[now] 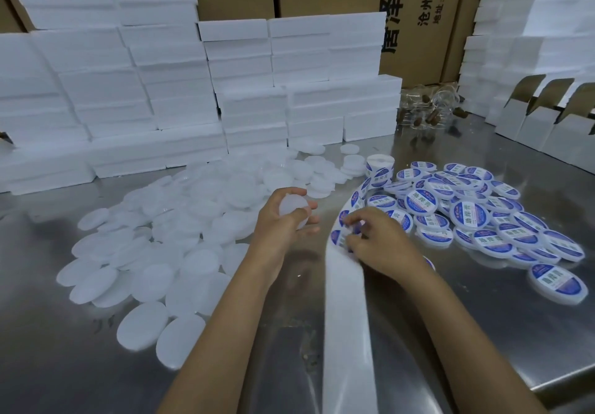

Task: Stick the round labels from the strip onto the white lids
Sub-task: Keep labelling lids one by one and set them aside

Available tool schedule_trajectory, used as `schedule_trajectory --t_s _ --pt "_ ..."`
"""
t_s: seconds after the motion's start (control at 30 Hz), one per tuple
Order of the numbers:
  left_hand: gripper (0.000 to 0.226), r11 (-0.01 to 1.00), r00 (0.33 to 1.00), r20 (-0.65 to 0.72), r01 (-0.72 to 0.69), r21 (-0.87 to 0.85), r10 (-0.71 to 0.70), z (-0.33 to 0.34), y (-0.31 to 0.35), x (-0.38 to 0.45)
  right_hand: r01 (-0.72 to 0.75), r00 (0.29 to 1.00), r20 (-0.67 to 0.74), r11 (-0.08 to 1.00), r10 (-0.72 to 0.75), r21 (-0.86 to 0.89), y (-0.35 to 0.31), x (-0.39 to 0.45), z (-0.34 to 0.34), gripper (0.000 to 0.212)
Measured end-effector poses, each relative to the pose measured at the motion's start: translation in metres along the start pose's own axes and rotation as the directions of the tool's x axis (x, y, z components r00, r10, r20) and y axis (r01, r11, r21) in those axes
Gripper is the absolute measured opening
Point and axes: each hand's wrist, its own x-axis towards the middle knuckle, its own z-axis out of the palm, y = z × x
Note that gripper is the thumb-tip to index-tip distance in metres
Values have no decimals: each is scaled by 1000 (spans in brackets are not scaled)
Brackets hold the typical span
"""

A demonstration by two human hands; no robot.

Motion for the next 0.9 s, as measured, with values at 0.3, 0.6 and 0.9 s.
schedule_trajectory --t_s 0.3,0.6,0.9 --pt "29 997 1000 12 -5 82 4 3 -7 -1 144 989 70 964 -132 -223 -6 -5 12 38" --pt "29 999 998 57 14 49 -17 1 -11 2 233 969 117 965 -219 -119 -15 -8 20 39" --pt "18 993 990 79 111 34 -114 0 -8 4 220 970 114 975 -215 -37 -20 -10 25 18"
